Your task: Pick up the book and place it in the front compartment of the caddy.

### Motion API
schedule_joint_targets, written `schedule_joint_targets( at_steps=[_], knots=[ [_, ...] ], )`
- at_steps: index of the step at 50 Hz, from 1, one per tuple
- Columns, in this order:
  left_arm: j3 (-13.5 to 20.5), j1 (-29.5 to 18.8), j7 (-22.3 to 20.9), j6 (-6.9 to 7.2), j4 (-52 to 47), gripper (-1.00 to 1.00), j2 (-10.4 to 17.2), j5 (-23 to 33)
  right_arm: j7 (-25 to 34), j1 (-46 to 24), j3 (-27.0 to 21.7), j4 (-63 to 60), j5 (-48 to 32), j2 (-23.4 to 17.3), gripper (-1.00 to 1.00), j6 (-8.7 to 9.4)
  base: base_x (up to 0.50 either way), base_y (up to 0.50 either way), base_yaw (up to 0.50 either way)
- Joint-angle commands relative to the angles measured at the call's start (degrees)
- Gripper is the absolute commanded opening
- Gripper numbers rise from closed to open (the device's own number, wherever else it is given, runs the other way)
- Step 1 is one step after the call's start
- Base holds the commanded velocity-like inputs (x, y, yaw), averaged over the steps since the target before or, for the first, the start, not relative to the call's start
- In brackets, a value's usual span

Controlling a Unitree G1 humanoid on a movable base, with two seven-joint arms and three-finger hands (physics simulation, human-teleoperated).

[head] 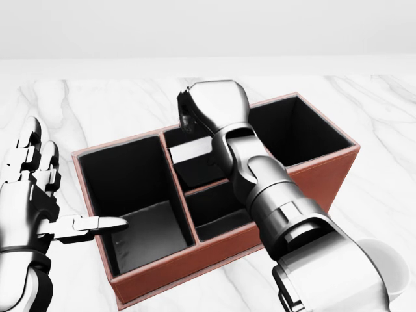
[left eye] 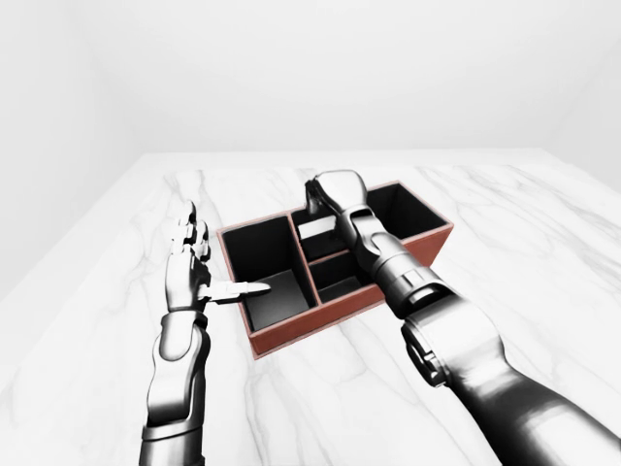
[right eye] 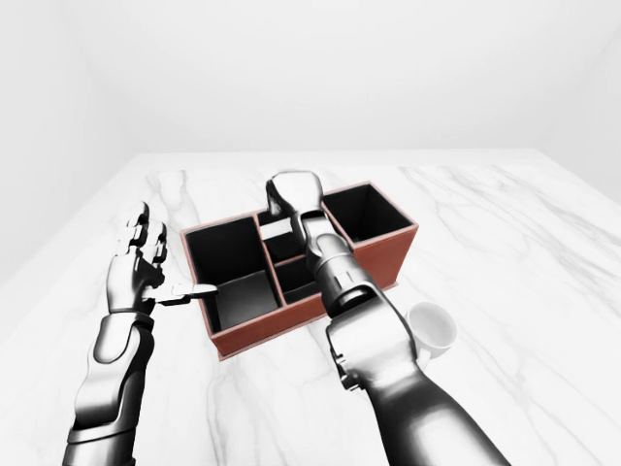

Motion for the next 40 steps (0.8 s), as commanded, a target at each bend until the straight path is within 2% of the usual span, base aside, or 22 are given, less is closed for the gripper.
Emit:
schedule_joint_targets(
  at_steps=[1, 19, 40],
  knots=[
    [-0.01, 0.03, 0.00, 0.00, -0.30, 1.00, -0.03, -0.02, -4.55, -0.69, -0.19, -0.01, -3.20, -0.12, 1.00, 0.00, 0.00, 0.00, 0.00],
    [0.03, -0.22, 0.14, 0.00, 0.47, 1.00, 0.09, 0.03, -3.73, -0.49, -0.94, -0.99, -3.40, -0.23, 1.00, 0.00, 0.00, 0.00, 0.00],
    [-0.22, -0.70, 0.27, 0.00, 2.72, 1.00, 0.03, 0.32, -0.11, 0.10, -2.05, -5.74, 2.03, -1.81, 1.00, 0.00, 0.00, 0.00, 0.00]
  ],
)
